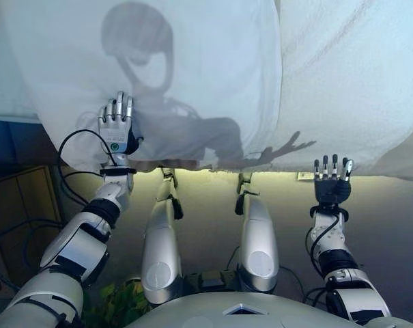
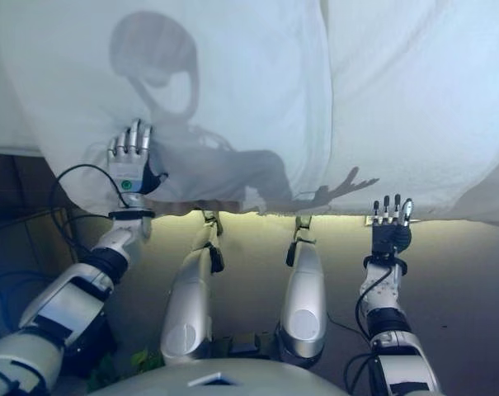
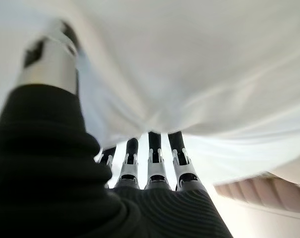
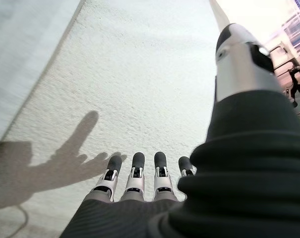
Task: Make the bed neatly
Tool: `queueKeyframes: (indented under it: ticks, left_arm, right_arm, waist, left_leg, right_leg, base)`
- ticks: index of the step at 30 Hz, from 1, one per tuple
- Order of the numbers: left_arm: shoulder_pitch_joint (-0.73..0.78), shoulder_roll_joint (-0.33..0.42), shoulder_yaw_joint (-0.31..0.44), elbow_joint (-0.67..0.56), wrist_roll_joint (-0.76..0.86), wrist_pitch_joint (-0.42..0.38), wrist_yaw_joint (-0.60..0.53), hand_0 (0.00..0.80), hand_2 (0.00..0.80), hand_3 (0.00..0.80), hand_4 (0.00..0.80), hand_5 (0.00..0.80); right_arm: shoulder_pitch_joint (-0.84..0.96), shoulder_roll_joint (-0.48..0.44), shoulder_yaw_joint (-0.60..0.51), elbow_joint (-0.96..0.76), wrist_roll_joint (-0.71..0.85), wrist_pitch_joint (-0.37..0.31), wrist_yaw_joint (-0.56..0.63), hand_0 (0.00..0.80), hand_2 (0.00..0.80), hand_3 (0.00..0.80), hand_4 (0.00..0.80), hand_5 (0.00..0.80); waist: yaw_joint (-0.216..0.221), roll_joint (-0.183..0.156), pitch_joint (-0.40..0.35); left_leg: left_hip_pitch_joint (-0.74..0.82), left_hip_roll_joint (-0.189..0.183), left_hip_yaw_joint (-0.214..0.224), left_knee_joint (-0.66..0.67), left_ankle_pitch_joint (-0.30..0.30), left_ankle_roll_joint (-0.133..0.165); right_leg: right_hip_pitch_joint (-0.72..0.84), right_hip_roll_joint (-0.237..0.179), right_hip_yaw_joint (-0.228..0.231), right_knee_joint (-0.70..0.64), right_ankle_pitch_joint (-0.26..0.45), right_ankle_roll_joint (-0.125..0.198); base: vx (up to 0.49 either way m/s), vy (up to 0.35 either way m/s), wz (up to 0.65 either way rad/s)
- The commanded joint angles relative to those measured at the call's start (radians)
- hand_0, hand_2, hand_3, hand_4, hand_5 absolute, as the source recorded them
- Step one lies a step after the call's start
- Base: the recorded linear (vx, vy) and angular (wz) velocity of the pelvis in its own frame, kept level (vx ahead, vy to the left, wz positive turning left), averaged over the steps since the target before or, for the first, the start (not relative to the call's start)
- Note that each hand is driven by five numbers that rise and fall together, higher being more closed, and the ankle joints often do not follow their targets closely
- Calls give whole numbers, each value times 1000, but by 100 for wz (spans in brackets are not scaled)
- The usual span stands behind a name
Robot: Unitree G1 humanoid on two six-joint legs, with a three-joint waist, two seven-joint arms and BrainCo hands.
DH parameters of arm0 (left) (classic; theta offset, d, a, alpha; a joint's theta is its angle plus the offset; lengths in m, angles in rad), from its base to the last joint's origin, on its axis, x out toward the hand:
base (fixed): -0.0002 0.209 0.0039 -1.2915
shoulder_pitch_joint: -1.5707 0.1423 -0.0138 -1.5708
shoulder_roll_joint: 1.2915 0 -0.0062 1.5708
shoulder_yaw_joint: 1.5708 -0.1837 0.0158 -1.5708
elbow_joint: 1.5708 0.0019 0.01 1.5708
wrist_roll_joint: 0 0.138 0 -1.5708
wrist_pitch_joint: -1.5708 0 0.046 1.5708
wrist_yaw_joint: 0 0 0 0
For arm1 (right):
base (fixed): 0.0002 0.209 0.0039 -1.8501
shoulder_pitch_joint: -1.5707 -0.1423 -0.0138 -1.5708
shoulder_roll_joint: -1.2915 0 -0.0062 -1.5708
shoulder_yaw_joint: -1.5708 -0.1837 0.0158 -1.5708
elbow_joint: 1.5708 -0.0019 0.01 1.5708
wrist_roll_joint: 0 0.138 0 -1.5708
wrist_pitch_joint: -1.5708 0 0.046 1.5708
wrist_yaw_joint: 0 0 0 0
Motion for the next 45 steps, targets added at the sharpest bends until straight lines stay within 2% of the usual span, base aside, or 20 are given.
queueKeyframes:
  ticks: [1,8,15,22,29,36,39,41,45]
  left_arm:
    - [-56,31,19,83,-34,-16,-22,800,800,800,800,800]
    - [-33,31,33,57,-61,-61,6,800,800,800,800,800]
    - [21,33,78,-7,-65,-131,10,800,800,800,800,800]
    - [136,51,137,-32,-94,-178,-34,800,800,800,800,800]
    - [257,93,196,12,-100,-198,-67,800,800,800,800,800]
    - [319,137,202,24,-63,-215,-102,800,800,800,800,800]
    - [350,113,186,33,-69,-221,-89,800,800,800,800,800]
    - [349,67,155,54,-68,-235,-68,800,800,800,800,800]
    - [321,8,95,76,-57,-234,-40,800,800,800,800,800]
  right_arm:
    - [15,-90,-19,-69,-15,-78,1,0,0,0,0,0]
    - [50,-78,-6,-89,7,-97,46,0,0,0,0,0]
    - [92,-82,-28,-78,20,-82,90,0,0,0,0,0]
    - [146,-85,-71,-49,16,-15,152,0,0,0,0,0]
    - [177,-109,-146,45,-12,68,240,0,0,0,0,0]
    - [171,-153,-203,129,-21,122,292,0,0,0,0,0]
    - [156,-143,-199,87,-58,105,210,0,0,0,0,0]
    - [137,-129,-162,23,-88,64,103,0,0,0,0,0]
    - [103,-107,-122,38,-92,7,65,0,0,0,0,0]
  waist:
    - [-21,25,10]
    - [-24,25,10]
    - [-14,42,-4]
    - [-4,55,-64]
    - [6,73,-124]
    - [24,96,-152]
    - [27,109,-157]
    - [31,128,-162]
    - [48,139,-166]
  left_leg:
    - [-34,107,-59,13,45,-88]
    - [-25,111,-51,1,46,-88]
    - [20,99,-54,29,20,-85]
    - [97,86,-54,67,-26,-84]
    - [196,84,-36,32,-49,-83]
    - [237,77,-44,16,-62,-83]
    - [261,75,-50,9,-67,-80]
    - [272,69,-57,2,-66,-79]
    - [264,65,-70,-3,-67,-75]
  right_leg:
    - [-41,-46,18,-71,166,55]
    - [-38,-47,19,-74,166,57]
    - [7,-77,7,-63,157,61]
    - [87,-101,-3,-75,150,61]
    - [186,-115,-22,-122,146,65]
    - [232,-125,-34,-133,135,67]
    - [256,-130,-39,-131,124,65]
    - [264,-142,-46,-124,121,66]
    - [265,-143,-55,-128,122,69]
  base:
    - [0,0,0]
    - [-15,4,-3]
    - [-5,14,4]
    - [44,45,5]
    - [76,34,0]
    - [57,28,6]
    - [84,40,7]
    - [78,73,6]
    - [8,-6,7]
